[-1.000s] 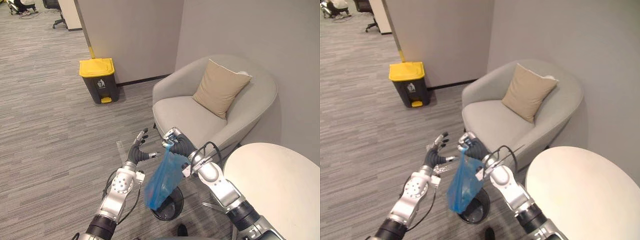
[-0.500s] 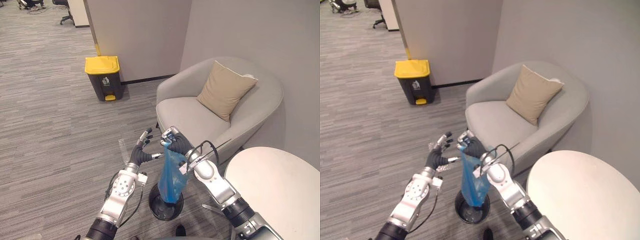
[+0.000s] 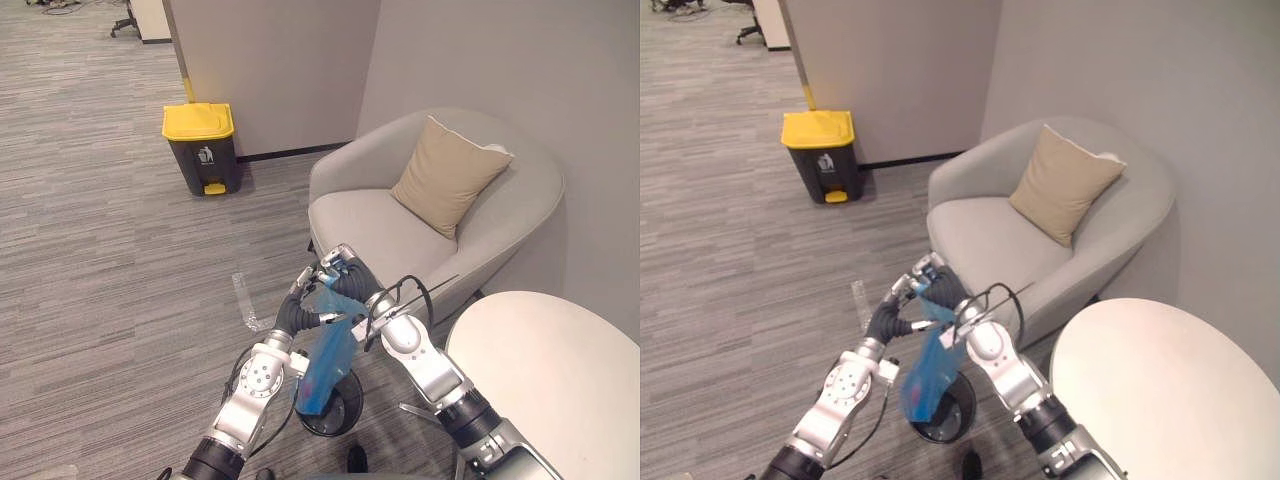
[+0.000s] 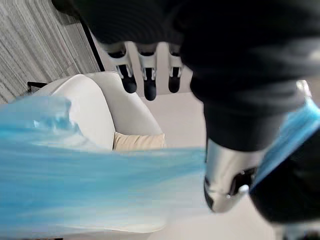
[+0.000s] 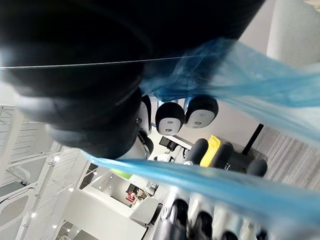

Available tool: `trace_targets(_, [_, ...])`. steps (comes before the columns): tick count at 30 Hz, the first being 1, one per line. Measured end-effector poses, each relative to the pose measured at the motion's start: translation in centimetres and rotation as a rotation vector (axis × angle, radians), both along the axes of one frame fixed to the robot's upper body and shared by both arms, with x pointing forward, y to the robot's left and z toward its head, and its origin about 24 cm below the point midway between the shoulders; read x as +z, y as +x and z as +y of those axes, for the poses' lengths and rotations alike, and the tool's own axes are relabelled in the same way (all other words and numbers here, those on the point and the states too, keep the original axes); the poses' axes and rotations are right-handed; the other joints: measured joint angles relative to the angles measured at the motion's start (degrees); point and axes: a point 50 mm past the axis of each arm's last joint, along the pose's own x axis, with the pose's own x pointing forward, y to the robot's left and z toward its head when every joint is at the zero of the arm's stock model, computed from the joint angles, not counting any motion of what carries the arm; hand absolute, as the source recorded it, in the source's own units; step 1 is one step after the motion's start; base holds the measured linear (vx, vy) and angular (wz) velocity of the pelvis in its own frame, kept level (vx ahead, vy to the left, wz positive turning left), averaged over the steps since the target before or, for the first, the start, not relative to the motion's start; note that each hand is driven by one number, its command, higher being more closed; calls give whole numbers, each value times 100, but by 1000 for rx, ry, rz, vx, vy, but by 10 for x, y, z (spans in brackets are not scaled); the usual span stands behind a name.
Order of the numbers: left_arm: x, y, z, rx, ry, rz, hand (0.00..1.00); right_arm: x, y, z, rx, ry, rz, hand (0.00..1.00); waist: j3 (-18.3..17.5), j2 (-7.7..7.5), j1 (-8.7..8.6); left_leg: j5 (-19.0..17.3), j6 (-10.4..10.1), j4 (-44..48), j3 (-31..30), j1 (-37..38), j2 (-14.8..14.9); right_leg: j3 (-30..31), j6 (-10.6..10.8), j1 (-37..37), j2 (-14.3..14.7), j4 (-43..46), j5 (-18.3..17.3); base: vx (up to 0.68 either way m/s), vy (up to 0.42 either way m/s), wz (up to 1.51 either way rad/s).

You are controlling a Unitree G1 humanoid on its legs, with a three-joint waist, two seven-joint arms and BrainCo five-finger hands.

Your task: Gather rubbish on tea table into small bin, then transfer packed bag to large trash can.

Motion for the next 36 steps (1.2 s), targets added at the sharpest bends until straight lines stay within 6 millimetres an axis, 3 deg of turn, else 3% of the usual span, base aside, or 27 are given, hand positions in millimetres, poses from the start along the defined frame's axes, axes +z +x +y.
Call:
trace_targets(5, [-6,-3,-12,-25,40,15,0,9,3,5,-18,55,-22,100,54,-1,2,-21,7,21,18,0,1,16,-1,1,2,0,0,0,0,-1])
trace_targets(28, [-13,-4,-12,11,31,55,0,26,12,4,-67,121,-58,100,153,-8,24,-89,14,98,-44,-50,3,11,2,7,-6,27,-3,0,0,1])
trace_targets(36, [-24,-6,-9,41,125,60,0,62,2,11,18,249,-160,100,152,-9,16,-98,3,94,61,5,5,126,-1,-2,7,34,-4,-2,0,-6])
